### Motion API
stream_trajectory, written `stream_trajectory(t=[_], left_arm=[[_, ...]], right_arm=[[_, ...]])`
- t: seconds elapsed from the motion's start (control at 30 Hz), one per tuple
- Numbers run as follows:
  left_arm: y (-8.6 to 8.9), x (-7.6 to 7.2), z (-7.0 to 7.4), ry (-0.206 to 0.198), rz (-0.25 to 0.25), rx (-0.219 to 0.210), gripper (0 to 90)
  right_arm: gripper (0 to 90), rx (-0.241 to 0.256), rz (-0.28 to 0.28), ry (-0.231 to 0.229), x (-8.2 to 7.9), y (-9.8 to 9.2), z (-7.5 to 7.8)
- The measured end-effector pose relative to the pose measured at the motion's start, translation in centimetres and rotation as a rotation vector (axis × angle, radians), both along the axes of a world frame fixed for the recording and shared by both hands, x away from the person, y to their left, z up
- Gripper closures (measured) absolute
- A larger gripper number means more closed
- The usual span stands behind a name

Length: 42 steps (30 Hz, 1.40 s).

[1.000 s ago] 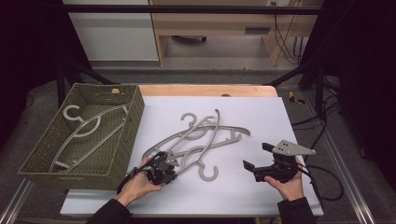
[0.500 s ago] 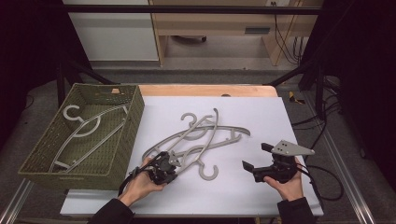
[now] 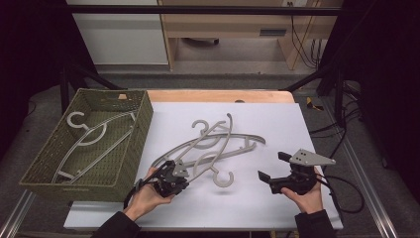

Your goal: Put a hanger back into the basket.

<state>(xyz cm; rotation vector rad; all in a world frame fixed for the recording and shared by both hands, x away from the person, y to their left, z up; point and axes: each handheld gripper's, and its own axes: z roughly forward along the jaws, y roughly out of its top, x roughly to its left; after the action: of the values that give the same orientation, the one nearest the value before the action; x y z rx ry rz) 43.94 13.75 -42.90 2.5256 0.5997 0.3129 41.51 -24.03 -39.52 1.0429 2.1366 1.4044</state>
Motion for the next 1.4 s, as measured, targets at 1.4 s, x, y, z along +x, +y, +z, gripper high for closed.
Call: stream_trajectory(t=[1.4], left_arm=[[3.8,-2.8,10.0,-0.111,0.006,-0.228,82.5]], right_arm=[[1.2,0.023,-0.029,-0.018,-0.2,-0.7,0.4]])
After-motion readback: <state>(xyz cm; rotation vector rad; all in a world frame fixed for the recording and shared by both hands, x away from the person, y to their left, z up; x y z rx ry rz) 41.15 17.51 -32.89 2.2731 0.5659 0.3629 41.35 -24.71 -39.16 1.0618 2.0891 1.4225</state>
